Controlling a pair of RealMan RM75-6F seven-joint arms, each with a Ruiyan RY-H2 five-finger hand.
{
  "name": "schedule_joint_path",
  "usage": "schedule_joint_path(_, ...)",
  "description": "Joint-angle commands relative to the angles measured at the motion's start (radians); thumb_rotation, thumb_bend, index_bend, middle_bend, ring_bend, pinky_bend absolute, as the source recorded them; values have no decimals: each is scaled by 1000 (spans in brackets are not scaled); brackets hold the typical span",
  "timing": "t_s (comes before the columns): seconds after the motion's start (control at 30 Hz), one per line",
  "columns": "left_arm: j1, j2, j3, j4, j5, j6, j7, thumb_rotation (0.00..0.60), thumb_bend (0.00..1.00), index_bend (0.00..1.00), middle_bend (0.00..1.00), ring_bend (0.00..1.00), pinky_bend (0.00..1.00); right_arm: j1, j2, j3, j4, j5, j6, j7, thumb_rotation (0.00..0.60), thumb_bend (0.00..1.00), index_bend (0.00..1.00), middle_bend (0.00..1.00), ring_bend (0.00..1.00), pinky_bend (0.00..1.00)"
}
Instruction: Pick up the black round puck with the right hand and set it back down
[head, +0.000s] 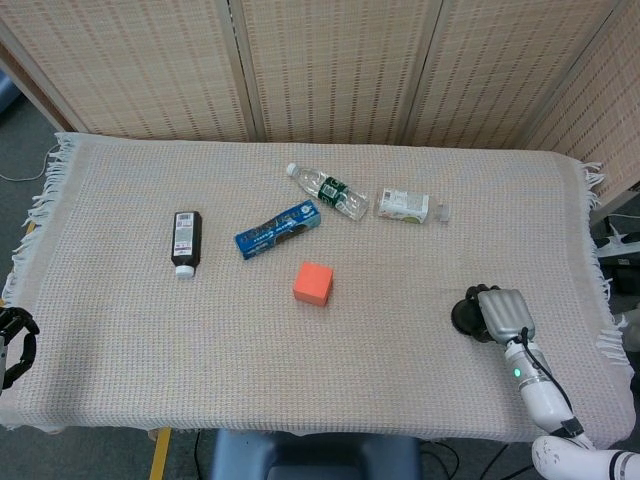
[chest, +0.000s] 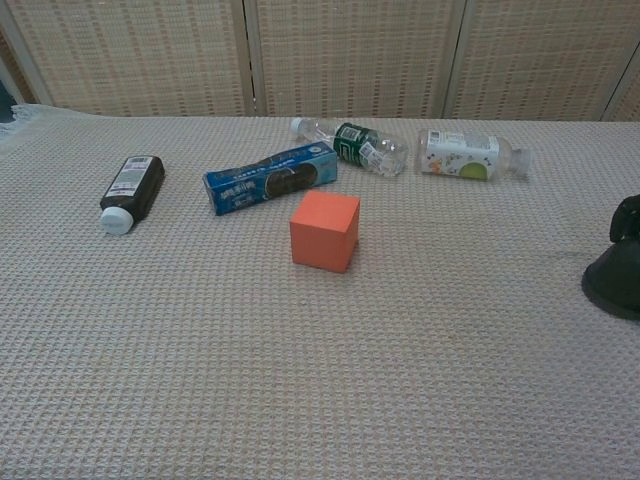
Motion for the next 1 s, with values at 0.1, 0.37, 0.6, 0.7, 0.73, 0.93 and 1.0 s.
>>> schedule_joint_path(0.1, 0, 0, 0, 0, 0, 0, 0, 600, 537, 566, 411, 333, 565, -10, -8, 7, 12, -12, 16, 11, 600, 173, 522, 412, 470, 666)
schedule_joint_path(0.37, 0, 1, 0, -1, -2, -2, -1, 600, 538, 569, 412, 333, 565, -27, 31, 29, -39, -49, 29, 91, 600, 172, 533, 418, 479, 671)
schedule_joint_path(0.6, 1, 3, -1, -1, -3, 1, -8, 600, 537, 572, 411, 333, 566, -83, 131, 25, -120, -127, 88, 185, 600, 173, 541, 423, 486, 675)
schedule_joint_path(0.7, 1, 2, -1, -2, -3, -1, -6, 600, 537, 572, 411, 333, 566, -93, 179, 6, -144, -101, 66, 160, 600, 172, 542, 424, 487, 675)
schedule_joint_path(0.73, 1, 2, -1, -3, -3, -1, -5, 600, 536, 572, 411, 333, 565, -94, 190, -1, -149, -87, 54, 148, 600, 172, 542, 424, 487, 675)
schedule_joint_path(0.93, 1, 1, 0, -5, 0, 2, 0, 600, 537, 573, 411, 333, 565, -89, 214, -11, -150, -27, 6, 124, 600, 173, 540, 423, 487, 675)
schedule_joint_path(1.0, 0, 0, 1, -5, -2, -3, 1, 600, 537, 573, 412, 333, 565, -80, 213, -22, -127, 13, -30, 100, 600, 173, 535, 423, 487, 677)
